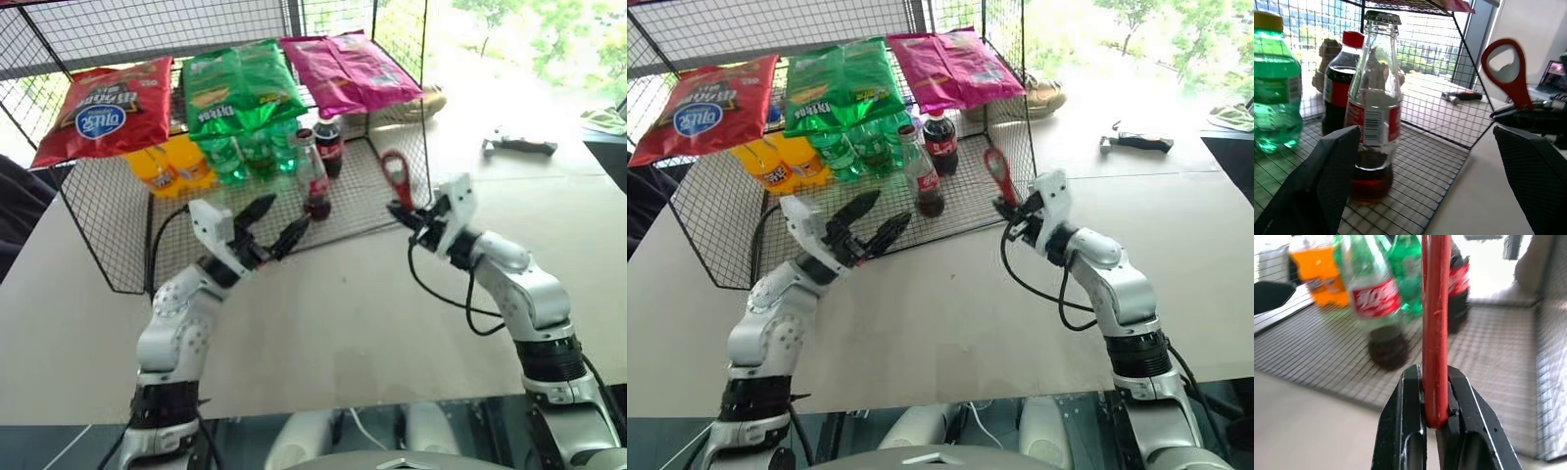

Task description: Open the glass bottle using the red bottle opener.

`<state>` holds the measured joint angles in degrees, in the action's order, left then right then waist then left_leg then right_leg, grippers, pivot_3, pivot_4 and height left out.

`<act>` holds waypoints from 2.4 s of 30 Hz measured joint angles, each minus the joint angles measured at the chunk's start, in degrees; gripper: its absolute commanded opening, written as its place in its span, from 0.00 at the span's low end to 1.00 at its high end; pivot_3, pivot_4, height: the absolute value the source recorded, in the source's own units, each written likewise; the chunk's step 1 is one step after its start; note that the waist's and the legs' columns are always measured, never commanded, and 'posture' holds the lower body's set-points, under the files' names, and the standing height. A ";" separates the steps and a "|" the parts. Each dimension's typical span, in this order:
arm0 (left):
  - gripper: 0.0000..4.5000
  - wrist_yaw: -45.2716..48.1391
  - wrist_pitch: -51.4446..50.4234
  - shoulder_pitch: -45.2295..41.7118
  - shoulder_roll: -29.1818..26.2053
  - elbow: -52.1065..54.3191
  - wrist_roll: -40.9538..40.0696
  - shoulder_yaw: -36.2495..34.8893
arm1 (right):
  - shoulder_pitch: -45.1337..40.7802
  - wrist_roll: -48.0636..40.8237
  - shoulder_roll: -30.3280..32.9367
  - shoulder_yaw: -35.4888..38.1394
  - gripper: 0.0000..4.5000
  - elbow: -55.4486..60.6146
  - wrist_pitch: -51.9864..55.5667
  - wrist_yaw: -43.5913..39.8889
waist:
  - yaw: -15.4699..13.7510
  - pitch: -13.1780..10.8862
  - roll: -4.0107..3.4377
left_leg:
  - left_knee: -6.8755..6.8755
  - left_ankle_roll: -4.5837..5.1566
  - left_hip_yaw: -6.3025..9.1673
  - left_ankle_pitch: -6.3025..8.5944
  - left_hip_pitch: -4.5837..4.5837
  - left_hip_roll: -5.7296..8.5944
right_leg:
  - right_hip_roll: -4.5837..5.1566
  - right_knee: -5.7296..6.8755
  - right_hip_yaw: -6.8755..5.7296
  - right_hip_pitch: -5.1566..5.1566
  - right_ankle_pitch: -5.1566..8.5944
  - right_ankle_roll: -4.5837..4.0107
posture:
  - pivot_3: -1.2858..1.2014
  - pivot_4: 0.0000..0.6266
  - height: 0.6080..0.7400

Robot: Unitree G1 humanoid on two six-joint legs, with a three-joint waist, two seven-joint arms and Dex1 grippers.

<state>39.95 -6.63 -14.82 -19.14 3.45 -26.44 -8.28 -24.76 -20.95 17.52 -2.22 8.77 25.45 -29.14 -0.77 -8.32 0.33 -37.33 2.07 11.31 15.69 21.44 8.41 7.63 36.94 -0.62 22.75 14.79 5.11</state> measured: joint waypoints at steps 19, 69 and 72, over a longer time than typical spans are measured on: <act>0.94 -7.14 24.98 -24.38 6.71 -41.78 15.21 2.59 | 3.78 9.91 -5.87 -4.27 0.00 1.88 -10.58 5.74 | 1.59 0.06 0.11 | -0.43 0.01 -0.01 -0.01 0.35 0.00 | -0.06 0.23 -0.02 0.30 -0.09 0.14 | 0.52 0.24 1.00; 0.98 1.31 2.09 7.28 -0.69 11.98 4.23 7.90 | 0.61 12.83 -7.51 -0.77 0.00 -4.95 -16.78 8.28 | 1.52 0.08 0.12 | -0.69 -0.04 -0.20 -0.02 0.36 -0.13 | -0.58 0.73 0.80 0.80 -0.29 -0.12 | 0.52 0.24 1.00; 0.98 0.98 2.79 7.30 -0.67 12.83 3.85 7.24 | 0.61 12.84 -7.51 -0.76 0.00 -5.43 -16.88 8.27 | 1.50 0.07 0.12 | -0.69 -0.04 -0.20 -0.02 0.35 -0.13 | -0.59 0.74 0.81 0.82 -0.29 -0.12 | 0.52 0.24 1.00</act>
<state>40.93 -3.84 -7.52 -19.81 16.28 -22.59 -1.05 -24.15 -8.11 10.01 -2.99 3.34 8.57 -20.86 0.73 -8.25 0.45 -38.02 2.03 11.12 15.67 21.79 8.28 7.04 37.68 0.19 23.57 14.50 4.99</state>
